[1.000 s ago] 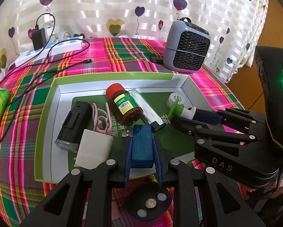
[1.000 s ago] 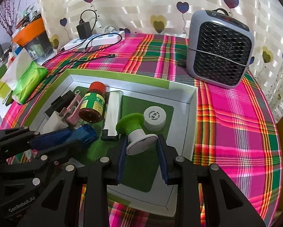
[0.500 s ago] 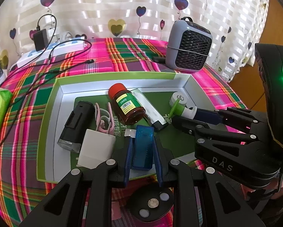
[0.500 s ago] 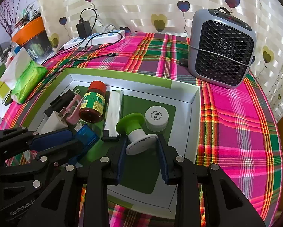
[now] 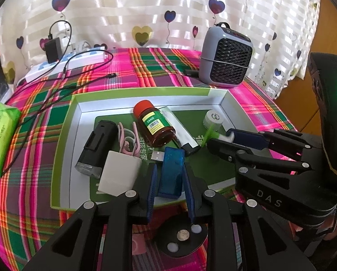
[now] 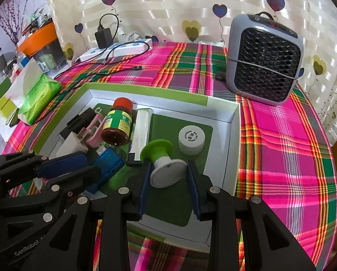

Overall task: Organize rigid objects
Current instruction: 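Open the left tool releasing the USB stick while the right tool releases the suction cup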

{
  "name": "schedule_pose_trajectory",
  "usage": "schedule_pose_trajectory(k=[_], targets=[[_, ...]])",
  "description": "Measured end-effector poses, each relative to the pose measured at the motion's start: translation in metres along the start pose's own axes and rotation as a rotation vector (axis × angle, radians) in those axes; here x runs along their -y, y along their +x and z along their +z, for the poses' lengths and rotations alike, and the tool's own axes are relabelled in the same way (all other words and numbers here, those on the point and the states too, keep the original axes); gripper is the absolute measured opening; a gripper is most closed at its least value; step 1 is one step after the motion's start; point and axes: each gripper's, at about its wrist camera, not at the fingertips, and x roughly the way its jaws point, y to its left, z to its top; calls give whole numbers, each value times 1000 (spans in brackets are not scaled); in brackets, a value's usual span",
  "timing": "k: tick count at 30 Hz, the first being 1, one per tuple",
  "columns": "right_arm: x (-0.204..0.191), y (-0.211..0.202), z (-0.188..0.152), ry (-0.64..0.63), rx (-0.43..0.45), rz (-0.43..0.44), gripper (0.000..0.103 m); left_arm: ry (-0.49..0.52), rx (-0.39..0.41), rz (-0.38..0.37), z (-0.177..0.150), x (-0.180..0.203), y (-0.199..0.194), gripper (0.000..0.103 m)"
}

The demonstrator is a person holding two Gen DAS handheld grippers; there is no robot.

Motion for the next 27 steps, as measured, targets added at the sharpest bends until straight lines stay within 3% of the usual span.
schedule_pose_trajectory(k=[16, 27], targets=[[-12, -27, -13, 16, 48, -10, 39, -25, 61, 7, -16, -1, -37, 25], [-27, -64, -36, 35, 118, -27, 39, -11, 122, 98, -40, -4, -76, 25]])
